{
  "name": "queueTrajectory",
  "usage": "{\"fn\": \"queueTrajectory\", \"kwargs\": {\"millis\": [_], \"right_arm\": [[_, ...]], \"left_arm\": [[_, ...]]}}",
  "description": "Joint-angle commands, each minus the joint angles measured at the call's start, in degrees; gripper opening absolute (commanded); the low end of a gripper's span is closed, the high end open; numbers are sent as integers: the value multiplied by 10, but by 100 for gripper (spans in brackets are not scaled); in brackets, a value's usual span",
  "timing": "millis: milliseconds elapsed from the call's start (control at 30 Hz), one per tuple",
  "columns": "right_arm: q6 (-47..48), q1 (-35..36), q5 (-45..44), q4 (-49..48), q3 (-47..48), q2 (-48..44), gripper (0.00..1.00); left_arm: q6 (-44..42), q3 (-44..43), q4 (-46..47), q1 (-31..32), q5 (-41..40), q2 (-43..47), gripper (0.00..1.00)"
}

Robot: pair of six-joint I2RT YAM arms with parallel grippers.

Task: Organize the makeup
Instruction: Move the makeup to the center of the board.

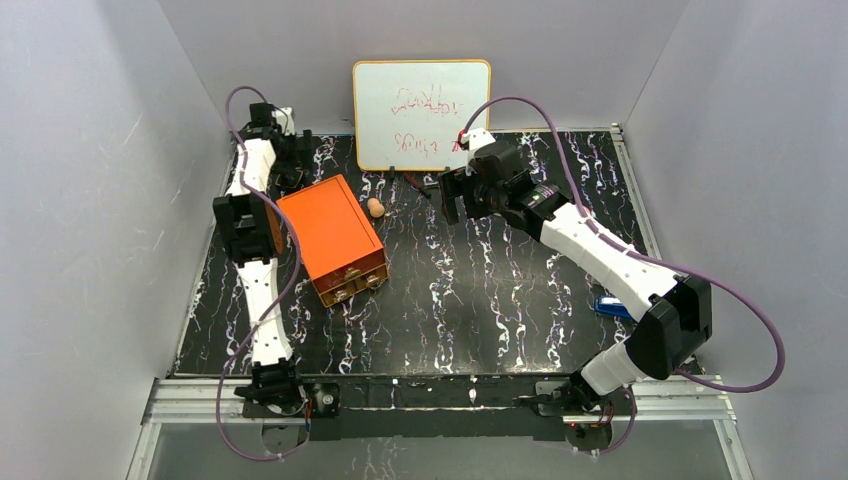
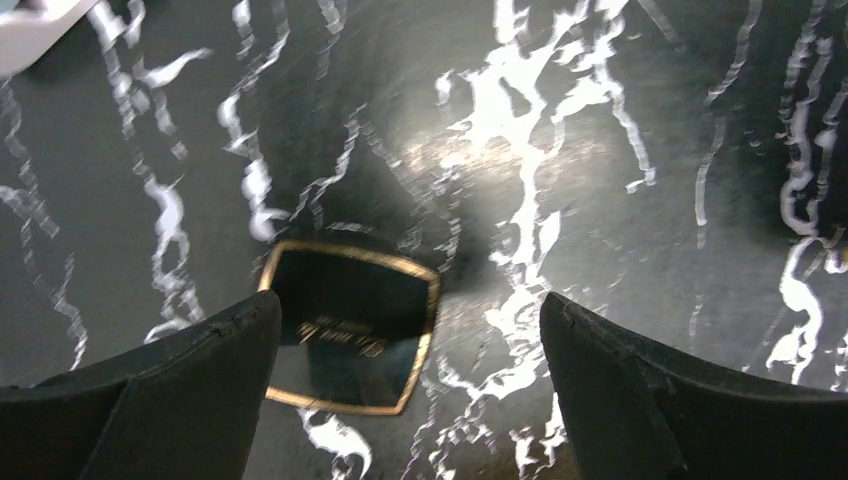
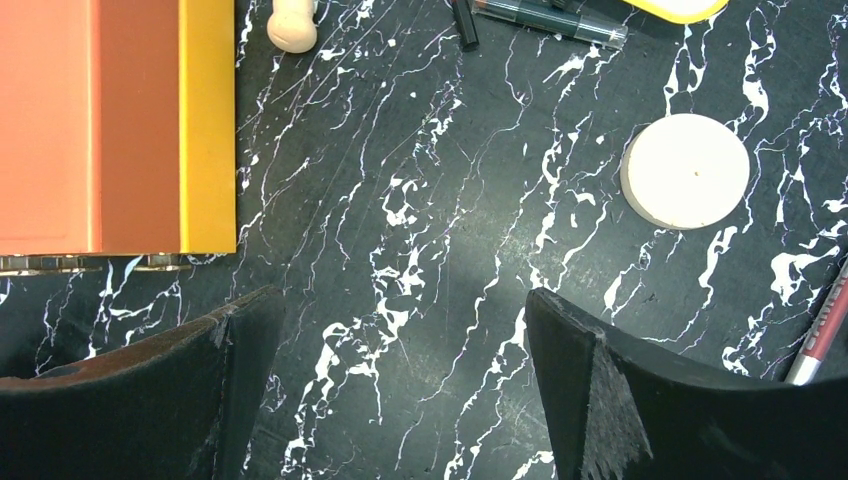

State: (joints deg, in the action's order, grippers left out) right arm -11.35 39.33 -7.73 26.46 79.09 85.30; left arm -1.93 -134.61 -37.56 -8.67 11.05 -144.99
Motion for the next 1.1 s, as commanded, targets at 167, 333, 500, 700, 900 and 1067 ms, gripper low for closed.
{"fn": "queueTrajectory", "kwargs": {"millis": [167, 333, 500, 700, 900, 1067], "right_arm": [[10, -3, -3, -8, 12, -8, 98], [13, -3, -4, -7, 8, -5, 98], [13, -3, 0, -8, 8, -1, 98], [9, -3, 10, -11, 10, 8, 98], [4, -3, 12, -11, 16, 9, 98], [2, -3, 14, -11, 13, 6, 98]], "left_arm": [[-35, -4, 3, 12, -65, -39, 99], [-27, 17, 22, 8, -79, -38, 98], [-5, 52, 22, -19, -47, -33, 98], [0, 78, 22, -35, -7, -25, 98], [4, 91, 15, -35, 11, -17, 88], [-3, 114, 15, -35, 21, -12, 76]]}}
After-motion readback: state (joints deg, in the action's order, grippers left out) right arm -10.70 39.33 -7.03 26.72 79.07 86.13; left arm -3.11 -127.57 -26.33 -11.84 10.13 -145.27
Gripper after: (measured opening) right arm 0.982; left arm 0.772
